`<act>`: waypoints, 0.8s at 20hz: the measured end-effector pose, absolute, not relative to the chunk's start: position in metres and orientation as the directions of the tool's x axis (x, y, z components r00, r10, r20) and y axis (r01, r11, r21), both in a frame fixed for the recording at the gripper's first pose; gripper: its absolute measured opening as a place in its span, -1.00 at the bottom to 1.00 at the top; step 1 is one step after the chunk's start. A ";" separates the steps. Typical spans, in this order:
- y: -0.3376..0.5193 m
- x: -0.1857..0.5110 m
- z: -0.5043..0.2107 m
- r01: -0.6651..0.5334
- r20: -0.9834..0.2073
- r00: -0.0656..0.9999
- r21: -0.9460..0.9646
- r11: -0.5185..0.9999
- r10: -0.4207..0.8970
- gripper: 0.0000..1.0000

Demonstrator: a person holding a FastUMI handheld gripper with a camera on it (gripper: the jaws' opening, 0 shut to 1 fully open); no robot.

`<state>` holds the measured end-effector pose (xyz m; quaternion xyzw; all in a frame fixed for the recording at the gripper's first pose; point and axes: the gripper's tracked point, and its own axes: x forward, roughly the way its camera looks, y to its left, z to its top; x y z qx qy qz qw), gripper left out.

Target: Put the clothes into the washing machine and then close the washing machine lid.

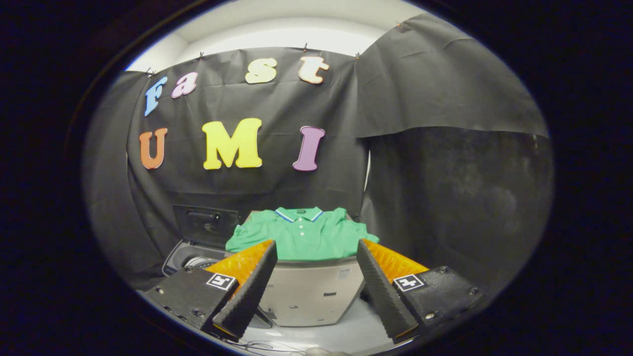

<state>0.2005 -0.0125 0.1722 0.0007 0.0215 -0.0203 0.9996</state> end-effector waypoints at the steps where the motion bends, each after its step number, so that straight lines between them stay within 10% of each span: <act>1: -0.013 0.218 0.181 0.033 -0.044 0.998 -0.002 0.999 -0.033 1.00; 16: 0.002 0.441 0.196 -0.042 -0.213 0.976 -0.029 0.999 0.035 1.00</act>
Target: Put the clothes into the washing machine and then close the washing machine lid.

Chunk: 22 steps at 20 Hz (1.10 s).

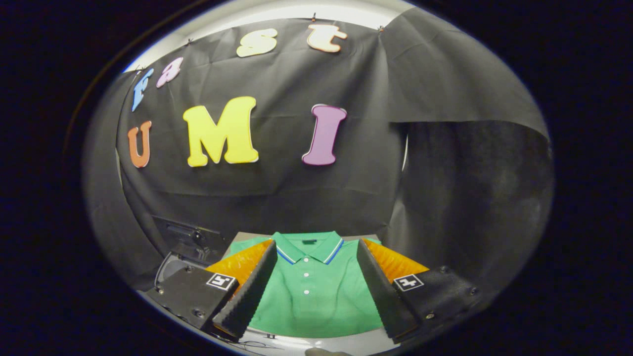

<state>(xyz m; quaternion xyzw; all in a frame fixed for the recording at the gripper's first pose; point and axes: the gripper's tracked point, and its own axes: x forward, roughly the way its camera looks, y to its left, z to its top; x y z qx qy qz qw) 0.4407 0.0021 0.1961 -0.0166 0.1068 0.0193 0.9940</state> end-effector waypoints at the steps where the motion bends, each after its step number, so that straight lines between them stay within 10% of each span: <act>1: 0.003 0.451 0.189 -0.043 -0.238 0.971 -0.032 0.999 0.035 1.00; 12: 0.010 0.513 0.079 -0.081 -0.574 0.817 -0.029 0.996 0.050 1.00; 22: 0.015 0.513 0.075 -0.125 -0.626 0.775 -0.014 0.992 0.089 0.96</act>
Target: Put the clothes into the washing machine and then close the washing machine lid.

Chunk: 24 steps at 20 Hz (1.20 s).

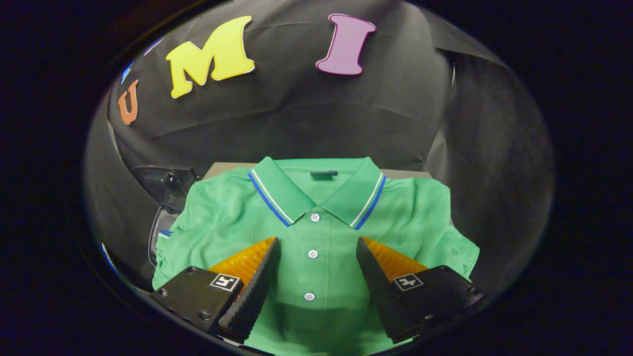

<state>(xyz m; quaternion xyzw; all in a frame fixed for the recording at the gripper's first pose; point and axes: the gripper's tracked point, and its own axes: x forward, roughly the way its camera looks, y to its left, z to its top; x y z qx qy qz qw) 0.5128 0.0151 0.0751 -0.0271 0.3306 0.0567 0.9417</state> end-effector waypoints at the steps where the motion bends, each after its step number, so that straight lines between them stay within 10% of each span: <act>1: 0.015 0.512 0.071 -0.132 -0.630 0.771 -0.021 0.991 0.090 0.93; 4: 0.018 0.513 0.078 -0.125 -0.634 0.768 -0.022 0.992 0.083 0.77; 11: 0.025 0.510 0.076 -0.062 -0.653 0.757 -0.025 0.998 0.030 -0.73; 24: 0.086 0.401 0.128 -0.119 -0.466 0.861 0.206 0.971 0.204 -0.88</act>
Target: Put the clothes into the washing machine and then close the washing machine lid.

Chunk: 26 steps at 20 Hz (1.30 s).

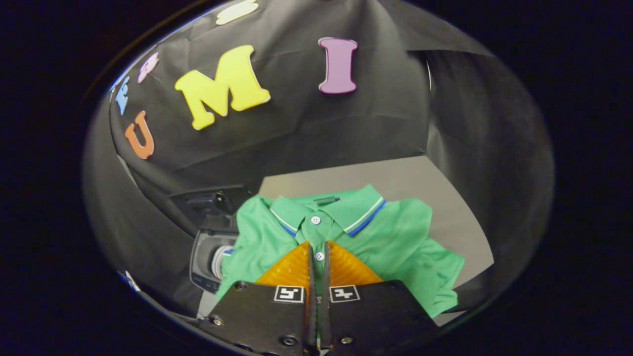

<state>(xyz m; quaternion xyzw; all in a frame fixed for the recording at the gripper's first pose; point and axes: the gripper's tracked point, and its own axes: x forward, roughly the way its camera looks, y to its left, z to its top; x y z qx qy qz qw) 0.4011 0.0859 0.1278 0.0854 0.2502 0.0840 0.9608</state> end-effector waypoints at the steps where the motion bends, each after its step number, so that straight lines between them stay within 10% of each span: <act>1: 0.095 0.392 0.138 -0.133 -0.436 0.872 0.227 0.965 0.223 -0.88; 15: 0.259 0.314 0.291 -0.431 -0.129 0.879 0.192 0.882 0.458 -0.88; 26: 0.412 0.367 0.223 -0.579 -0.229 0.779 0.096 0.809 0.584 -0.89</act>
